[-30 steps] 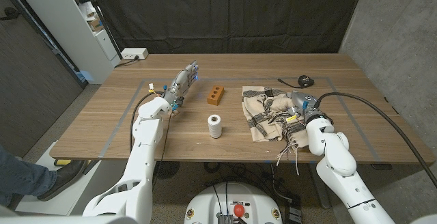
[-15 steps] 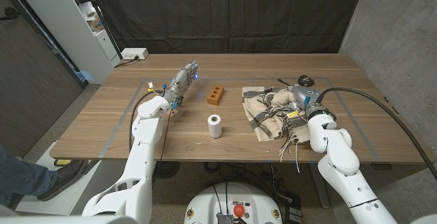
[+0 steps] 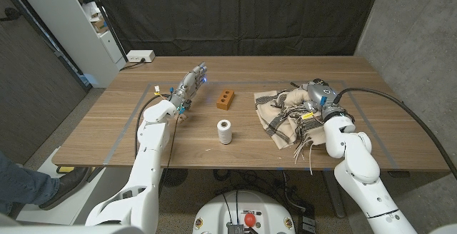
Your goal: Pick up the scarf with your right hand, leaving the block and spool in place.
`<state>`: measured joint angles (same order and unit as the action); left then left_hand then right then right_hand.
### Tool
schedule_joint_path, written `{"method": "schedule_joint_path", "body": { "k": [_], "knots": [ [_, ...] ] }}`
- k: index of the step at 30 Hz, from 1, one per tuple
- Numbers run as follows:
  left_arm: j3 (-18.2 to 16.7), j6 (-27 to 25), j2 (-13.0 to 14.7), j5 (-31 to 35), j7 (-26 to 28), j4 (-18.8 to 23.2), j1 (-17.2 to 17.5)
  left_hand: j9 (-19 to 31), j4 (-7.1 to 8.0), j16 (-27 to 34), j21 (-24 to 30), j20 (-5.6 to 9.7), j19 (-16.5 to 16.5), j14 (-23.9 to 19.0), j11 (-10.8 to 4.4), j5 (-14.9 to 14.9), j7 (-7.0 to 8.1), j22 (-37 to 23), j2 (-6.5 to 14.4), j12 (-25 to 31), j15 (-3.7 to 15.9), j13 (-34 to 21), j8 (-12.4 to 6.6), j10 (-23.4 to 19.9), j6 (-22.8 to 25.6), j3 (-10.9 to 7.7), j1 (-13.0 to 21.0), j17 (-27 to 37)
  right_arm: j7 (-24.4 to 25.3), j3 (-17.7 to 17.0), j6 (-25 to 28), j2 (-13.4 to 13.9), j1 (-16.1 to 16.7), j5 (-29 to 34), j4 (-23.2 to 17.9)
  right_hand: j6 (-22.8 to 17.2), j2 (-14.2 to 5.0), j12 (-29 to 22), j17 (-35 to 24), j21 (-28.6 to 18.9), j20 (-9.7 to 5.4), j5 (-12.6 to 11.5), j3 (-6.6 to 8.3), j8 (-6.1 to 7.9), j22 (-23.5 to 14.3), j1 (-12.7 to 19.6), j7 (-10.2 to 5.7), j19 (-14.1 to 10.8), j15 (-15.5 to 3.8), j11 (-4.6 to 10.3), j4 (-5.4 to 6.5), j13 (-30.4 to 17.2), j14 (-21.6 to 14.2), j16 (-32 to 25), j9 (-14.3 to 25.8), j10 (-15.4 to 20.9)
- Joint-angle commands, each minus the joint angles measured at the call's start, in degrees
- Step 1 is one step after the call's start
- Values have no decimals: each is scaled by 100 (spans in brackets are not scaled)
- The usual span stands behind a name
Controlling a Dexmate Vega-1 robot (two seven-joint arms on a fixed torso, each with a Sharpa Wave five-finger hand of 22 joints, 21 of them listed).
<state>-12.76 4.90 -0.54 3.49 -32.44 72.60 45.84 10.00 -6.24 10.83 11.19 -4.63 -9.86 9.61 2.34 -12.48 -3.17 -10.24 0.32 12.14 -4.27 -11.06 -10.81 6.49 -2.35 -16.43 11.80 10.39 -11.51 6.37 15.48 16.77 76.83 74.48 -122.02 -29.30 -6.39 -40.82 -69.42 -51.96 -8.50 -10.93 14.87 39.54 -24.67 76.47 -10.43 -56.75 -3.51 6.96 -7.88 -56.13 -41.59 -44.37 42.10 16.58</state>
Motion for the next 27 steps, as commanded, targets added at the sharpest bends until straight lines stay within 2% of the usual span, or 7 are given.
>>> {"method": "schedule_joint_path", "body": {
  "k": [1, 9, 11, 27],
  "knots": [
    [-8, 0, 7, -17, -16, 38, 21, 32, -8, 2, 25, 14, -399, 28, -32, 4, -7, -30, 57, -7, -6, -12, -4, 27, 1, 29, -5, 20, -24, -68, -45, -91, 56, 87, -207, -54, -113, -33, -31, -66, -409, 28, 10, 50, 11, 82, -9, 23, -861, 1, -1, -57, -128, -51, 31, 86],
    [-4, -16, 19, -8, -9, 75, 39, 32, -10, 2, 27, 19, -396, 30, -36, 4, -4, -30, 59, -6, -5, -12, -4, 24, 2, 31, -5, 20, 11, -121, -90, -152, 94, 98, -320, -72, -123, -45, -46, -153, -410, 34, 11, 68, 40, 79, -8, 27, -860, 9, -8, -138, -174, -83, 33, 115],
    [-10, -1, 20, -29, -29, 62, 38, 32, -12, 2, 25, 17, -401, 31, -32, 4, -7, -30, 60, -8, -3, -12, -3, 31, -1, 32, -4, 20, 7, -138, -116, -158, 101, 85, -354, -67, -74, -45, -52, -192, -408, 36, 9, 78, 51, 119, -8, 33, -912, 1, -52, -172, -204, -101, 47, 115],
    [-30, 22, 37, -65, -43, 85, 80, 32, -17, 3, 28, 27, -402, 32, -28, 5, -9, -30, 65, -6, -8, -12, -4, 29, 1, 36, -2, 20, -113, -296, -220, -295, 131, -57, -665, -147, -85, -53, -45, -364, -404, 43, 25, 150, 88, 142, -7, 51, -905, 30, -54, -281, -342, -126, 95, 197]
  ]
}}
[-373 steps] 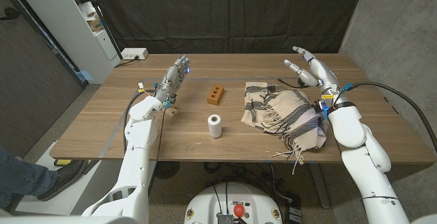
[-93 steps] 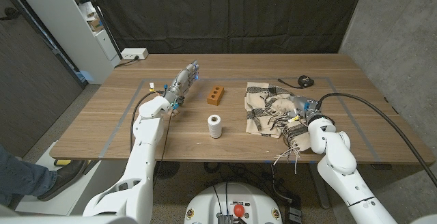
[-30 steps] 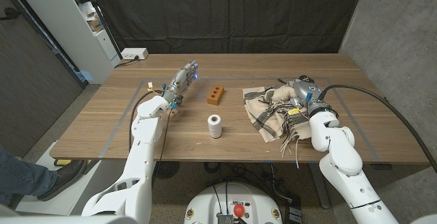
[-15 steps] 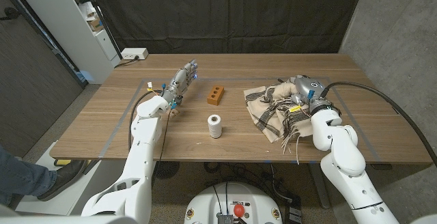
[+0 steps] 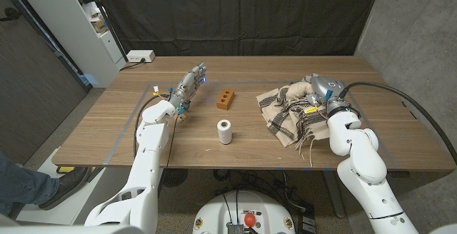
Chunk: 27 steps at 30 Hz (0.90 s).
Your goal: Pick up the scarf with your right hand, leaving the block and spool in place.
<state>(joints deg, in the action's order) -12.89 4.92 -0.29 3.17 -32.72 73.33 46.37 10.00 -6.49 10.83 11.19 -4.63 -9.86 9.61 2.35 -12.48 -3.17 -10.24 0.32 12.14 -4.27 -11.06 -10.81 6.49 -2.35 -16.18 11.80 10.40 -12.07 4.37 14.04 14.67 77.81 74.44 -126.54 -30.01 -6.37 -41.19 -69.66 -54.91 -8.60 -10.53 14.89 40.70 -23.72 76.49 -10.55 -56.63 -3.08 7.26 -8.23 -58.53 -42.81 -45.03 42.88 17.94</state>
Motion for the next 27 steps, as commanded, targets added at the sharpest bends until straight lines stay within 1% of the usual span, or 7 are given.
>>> {"method": "schedule_joint_path", "body": {
  "k": [1, 5, 13, 15, 27],
  "knots": [
    [-19, 20, 11, -39, -17, 4, 24, 32, 7, 2, 27, 25, -404, 37, -24, 5, -10, -30, 65, -6, -6, -13, -4, 30, 1, 12, -2, 19, -87, -109, -83, -96, 33, -81, -239, -77, -85, -16, -24, -77, -395, 3, 23, 38, -5, 142, 14, 38, -949, -3, -20, -46, -228, -65, 22, 66],
    [-21, 45, 10, -53, -30, -12, 22, 32, 6, 2, 26, 19, -408, 37, -32, 6, -12, -29, 66, -8, -5, -13, -3, 35, -2, 13, -1, 19, -175, -149, -102, -128, 31, -121, -329, -68, -86, -7, -23, -121, -392, 3, 16, 56, 7, 120, 25, 37, -939, -25, -5, -56, -254, -73, 49, 86],
    [-10, 75, 11, -60, -46, -40, 11, 32, 3, 2, 24, 26, -417, 40, -32, 6, -11, -29, 69, -5, -7, -12, -5, 29, 2, 14, 1, 18, -335, -198, -124, -167, -9, -100, -465, -105, -81, 18, -23, -185, -392, 5, 8, 68, 30, 91, 21, 52, -937, -9, 8, -76, -269, -77, 35, 94],
    [-3, 61, 11, -46, -35, -43, 6, 32, 3, 2, 24, 27, -417, 39, -33, 7, -10, -29, 70, -4, -6, -12, -4, 27, 1, 14, 1, 18, -372, -216, -137, -174, -23, -106, -505, -130, -87, 23, -26, -208, -393, 5, 6, 80, 39, 81, 29, 60, -932, -24, 14, -70, -286, -86, 34, 129],
    [20, 63, 1, -27, -25, -1, 29, 32, -1, -1, 23, 42, -424, 48, -37, 7, -15, -29, 75, -6, -10, -12, -5, 33, 3, 15, 5, 18, -409, -314, -238, -206, -43, -101, -645, -159, -56, 45, -27, -322, -393, 5, 3, 114, 86, 85, 28, 91, -930, -28, -7, -123, -292, -97, 54, 174]
  ]
}}
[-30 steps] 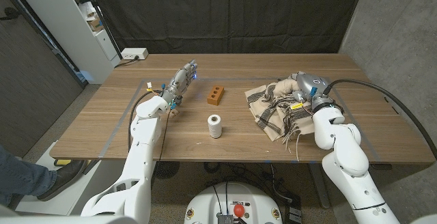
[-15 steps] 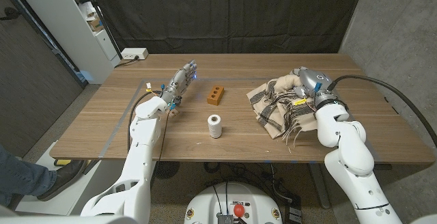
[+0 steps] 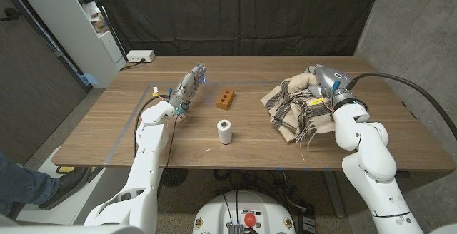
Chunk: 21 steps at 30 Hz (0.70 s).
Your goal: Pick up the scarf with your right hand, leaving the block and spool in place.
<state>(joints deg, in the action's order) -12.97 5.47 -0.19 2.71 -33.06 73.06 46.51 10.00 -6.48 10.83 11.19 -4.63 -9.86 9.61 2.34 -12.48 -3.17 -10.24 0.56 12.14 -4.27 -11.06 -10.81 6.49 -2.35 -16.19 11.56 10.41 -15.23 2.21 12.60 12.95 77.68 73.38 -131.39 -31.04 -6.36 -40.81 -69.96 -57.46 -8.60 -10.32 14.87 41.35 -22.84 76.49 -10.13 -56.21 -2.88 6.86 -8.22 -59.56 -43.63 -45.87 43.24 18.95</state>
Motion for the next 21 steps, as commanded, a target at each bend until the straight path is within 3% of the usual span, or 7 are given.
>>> {"method": "schedule_joint_path", "body": {
  "k": [1, 21],
  "knots": [
    [22, 10, -14, 3, 2, 16, 12, 32, -2, -1, 23, 43, -424, 48, -51, 7, -18, -29, 51, -8, -10, -12, -5, 39, 3, 16, 29, 17, -98, -107, -96, -40, -32, 8, -175, -54, -56, 14, 4, -75, -392, -17, 4, 51, 3, 81, -16, 56, -950, 19, -7, -20, -211, -12, 20, 73],
    [46, -26, -25, 49, 39, -24, -27, 32, -10, 0, 22, 39, -435, 50, -22, 8, -16, -29, 60, -7, -16, -12, -3, 39, -5, 18, 36, 16, -205, -203, -203, -108, -136, 69, -370, -87, -52, 53, -4, -237, -394, -20, 10, 93, 79, 79, -20, 82, -954, 3, -13, -79, -257, -48, 42, 135]
  ]
}}
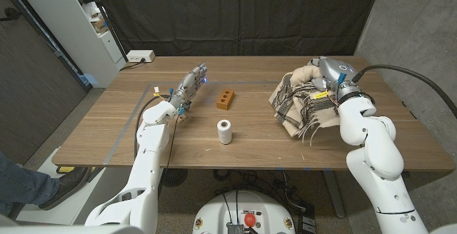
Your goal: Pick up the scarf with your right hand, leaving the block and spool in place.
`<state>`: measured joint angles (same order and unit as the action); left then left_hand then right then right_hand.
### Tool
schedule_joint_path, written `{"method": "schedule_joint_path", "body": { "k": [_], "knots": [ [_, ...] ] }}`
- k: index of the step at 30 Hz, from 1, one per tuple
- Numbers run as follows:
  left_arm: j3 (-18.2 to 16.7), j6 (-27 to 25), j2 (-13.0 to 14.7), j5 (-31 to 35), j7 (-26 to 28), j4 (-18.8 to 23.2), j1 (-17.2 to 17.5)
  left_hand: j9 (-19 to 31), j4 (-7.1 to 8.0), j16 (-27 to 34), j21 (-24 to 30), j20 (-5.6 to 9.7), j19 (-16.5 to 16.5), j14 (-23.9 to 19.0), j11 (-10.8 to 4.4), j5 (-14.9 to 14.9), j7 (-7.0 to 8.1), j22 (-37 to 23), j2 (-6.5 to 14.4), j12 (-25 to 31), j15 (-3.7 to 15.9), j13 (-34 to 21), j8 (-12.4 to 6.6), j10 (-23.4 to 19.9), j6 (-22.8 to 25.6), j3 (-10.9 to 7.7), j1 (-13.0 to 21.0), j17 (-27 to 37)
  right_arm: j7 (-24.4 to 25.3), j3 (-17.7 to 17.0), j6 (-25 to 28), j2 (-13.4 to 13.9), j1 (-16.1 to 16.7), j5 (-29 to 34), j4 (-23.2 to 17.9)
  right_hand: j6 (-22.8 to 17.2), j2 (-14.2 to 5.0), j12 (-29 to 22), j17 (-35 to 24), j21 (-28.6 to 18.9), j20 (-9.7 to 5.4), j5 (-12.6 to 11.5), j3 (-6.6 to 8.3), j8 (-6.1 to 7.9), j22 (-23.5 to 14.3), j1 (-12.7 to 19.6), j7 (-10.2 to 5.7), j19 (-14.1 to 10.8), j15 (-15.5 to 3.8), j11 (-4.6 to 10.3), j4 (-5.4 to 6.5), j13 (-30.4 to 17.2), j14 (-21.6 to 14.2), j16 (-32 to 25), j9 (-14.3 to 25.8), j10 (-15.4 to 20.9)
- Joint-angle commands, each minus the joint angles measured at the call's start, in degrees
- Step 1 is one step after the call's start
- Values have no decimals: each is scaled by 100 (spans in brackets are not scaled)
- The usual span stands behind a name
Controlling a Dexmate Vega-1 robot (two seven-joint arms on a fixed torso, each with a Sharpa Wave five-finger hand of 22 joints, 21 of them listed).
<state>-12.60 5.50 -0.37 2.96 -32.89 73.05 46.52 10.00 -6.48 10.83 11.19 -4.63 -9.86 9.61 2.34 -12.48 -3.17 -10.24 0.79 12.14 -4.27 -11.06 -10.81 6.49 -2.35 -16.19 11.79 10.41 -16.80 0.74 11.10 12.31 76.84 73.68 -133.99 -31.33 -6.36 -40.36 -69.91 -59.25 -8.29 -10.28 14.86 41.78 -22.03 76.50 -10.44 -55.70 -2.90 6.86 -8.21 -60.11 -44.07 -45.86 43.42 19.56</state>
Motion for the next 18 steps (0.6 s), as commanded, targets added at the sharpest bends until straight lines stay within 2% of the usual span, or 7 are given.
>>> {"method": "schedule_joint_path", "body": {
  "k": [1, 18],
  "knots": [
    [8, -26, -10, 25, 29, -20, -27, 32, -10, 2, 23, 41, -434, 45, -21, 8, -15, -28, 37, -7, -5, -12, -3, 39, -4, 18, 13, 17, -51, -62, -61, -44, -55, 42, -116, -59, -57, 11, -7, -69, -425, -23, 12, 52, 4, 76, 16, 33, -950, 15, -10, -37, -218, -52, 24, 68],
    [-19, -48, -10, 18, 58, 62, 32, 32, -16, 3, 23, 47, -440, 46, -27, 11, -17, -28, 41, -6, -11, -12, -4, 40, -4, 21, 19, 16, 61, -56, -190, -75, -178, -27, -18, -65, -46, 69, -6, -220, -425, -23, 22, 93, 82, 86, 14, 82, -950, 41, -20, -70, -234, -69, 61, 121]
  ]
}}
